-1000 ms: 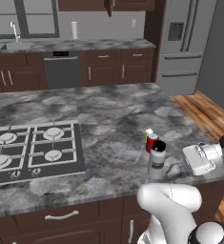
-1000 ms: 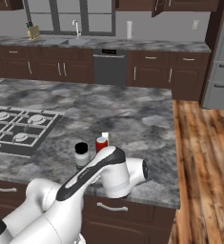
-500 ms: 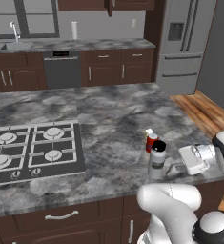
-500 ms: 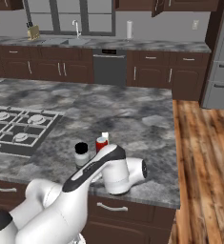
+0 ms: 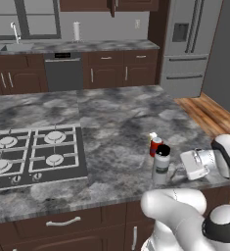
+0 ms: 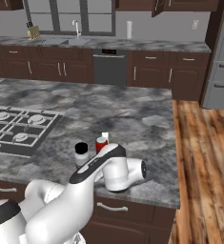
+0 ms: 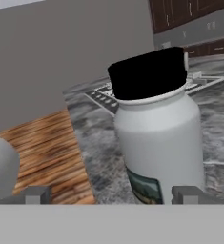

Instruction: Pick the water bottle, boxed drink, can from the counter and place them in the open cabinet.

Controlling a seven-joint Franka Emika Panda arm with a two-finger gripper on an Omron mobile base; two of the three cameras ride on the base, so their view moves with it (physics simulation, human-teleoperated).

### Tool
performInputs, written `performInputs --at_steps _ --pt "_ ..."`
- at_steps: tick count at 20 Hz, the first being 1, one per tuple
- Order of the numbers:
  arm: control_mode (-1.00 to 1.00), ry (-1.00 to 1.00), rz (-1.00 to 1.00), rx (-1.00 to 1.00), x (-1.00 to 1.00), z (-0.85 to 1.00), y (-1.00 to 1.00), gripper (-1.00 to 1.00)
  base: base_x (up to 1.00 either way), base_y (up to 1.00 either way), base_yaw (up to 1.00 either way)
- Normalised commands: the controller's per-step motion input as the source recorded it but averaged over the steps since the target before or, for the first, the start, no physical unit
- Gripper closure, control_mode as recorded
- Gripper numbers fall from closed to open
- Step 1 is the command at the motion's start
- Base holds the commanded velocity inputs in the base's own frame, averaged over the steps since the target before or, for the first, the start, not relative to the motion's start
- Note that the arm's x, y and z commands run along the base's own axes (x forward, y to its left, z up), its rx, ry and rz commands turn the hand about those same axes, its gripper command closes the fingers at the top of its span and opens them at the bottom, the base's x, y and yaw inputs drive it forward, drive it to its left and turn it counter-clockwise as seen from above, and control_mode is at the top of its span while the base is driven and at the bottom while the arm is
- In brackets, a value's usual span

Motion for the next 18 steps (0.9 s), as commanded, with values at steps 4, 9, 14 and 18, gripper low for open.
performInputs --at_steps 4,9,14,18 --pt "-1.0 0.0 0.0 0.0 0.23 -0.2 0.0 -1.0 0.0 0.0 0.0" --pt "-1.0 0.0 0.0 0.0 0.23 -0.21 0.0 -1.0 0.0 0.0 0.0" --pt "-1.0 0.0 0.0 0.0 0.25 -0.25 0.0 -1.0 0.0 0.0 0.0" --pt "-1.0 0.0 0.0 0.0 0.0 -0.12 0.0 -1.0 0.0 0.0 0.0"
